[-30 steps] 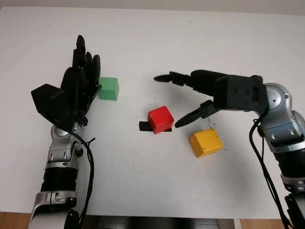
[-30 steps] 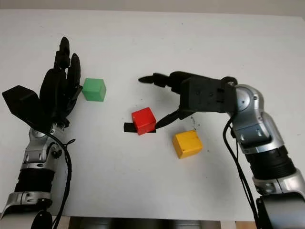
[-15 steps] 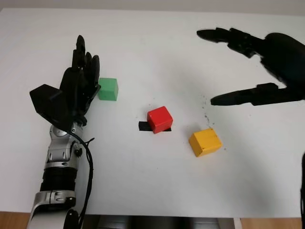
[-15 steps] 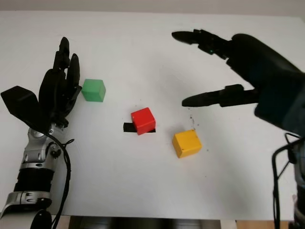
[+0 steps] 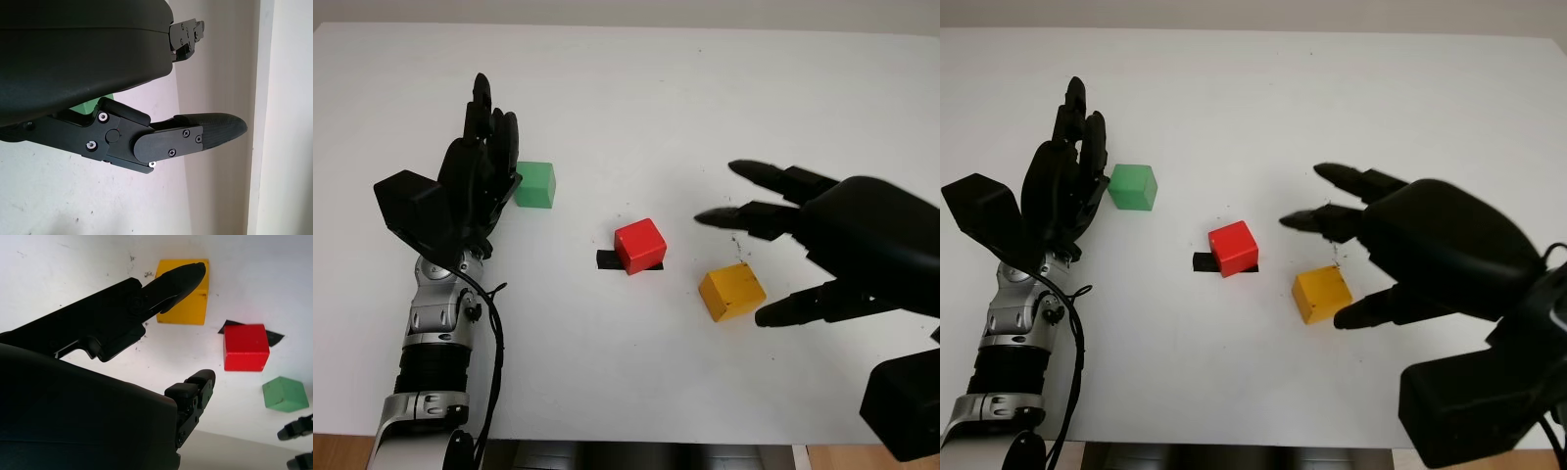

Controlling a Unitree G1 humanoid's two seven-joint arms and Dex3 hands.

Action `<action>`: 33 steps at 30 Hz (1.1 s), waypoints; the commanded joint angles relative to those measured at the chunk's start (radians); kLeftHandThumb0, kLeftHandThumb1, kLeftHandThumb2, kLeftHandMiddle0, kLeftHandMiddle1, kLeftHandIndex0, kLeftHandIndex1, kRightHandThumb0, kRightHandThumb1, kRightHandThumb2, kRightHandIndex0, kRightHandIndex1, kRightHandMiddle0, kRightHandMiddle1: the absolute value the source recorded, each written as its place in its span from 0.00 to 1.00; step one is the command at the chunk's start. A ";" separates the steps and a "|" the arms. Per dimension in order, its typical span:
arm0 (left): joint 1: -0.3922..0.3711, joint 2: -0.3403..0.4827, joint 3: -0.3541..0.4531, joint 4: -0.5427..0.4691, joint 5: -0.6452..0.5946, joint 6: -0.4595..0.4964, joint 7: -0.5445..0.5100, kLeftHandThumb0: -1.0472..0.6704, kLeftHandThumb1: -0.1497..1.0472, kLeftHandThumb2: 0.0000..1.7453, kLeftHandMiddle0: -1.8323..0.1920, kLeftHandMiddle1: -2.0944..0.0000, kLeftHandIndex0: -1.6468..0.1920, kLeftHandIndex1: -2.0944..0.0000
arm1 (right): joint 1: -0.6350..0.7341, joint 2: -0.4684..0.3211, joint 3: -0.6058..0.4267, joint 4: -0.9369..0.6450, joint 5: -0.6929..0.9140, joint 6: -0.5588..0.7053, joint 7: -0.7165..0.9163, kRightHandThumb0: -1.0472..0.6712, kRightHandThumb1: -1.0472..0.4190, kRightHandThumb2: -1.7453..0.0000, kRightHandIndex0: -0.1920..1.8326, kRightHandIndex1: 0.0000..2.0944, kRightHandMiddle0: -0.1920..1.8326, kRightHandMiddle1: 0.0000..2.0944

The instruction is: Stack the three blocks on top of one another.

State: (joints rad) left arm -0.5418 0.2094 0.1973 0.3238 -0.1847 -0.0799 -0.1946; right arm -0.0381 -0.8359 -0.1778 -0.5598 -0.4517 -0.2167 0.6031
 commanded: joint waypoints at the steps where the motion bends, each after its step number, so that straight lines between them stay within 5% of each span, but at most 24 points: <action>1: 0.015 0.010 0.007 -0.019 -0.005 0.001 -0.002 0.16 1.00 0.30 1.00 0.98 1.00 0.99 | -0.004 -0.004 0.021 0.034 -0.023 -0.041 -0.028 0.21 0.16 0.97 0.17 0.03 0.33 0.08; 17: 0.022 0.015 0.007 -0.026 -0.003 0.007 -0.005 0.17 1.00 0.31 0.99 0.97 1.00 0.98 | -0.007 -0.004 0.056 0.071 -0.249 -0.118 -0.127 0.26 0.17 0.97 0.19 0.04 0.37 0.09; 26: 0.023 0.015 0.009 -0.029 -0.006 0.006 -0.009 0.17 1.00 0.30 0.99 0.97 1.00 0.98 | -0.004 0.010 0.073 0.092 -0.241 -0.124 -0.148 0.28 0.15 0.96 0.22 0.04 0.40 0.13; 33: 0.023 0.019 0.011 -0.040 -0.001 0.014 -0.002 0.17 1.00 0.29 1.00 0.98 1.00 0.98 | 0.000 0.025 0.102 0.077 -0.210 -0.084 -0.102 0.28 0.13 0.97 0.23 0.02 0.30 0.31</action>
State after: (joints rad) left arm -0.5342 0.2172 0.2055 0.3034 -0.1856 -0.0692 -0.1973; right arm -0.0468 -0.8188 -0.0823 -0.4678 -0.6747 -0.3118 0.4911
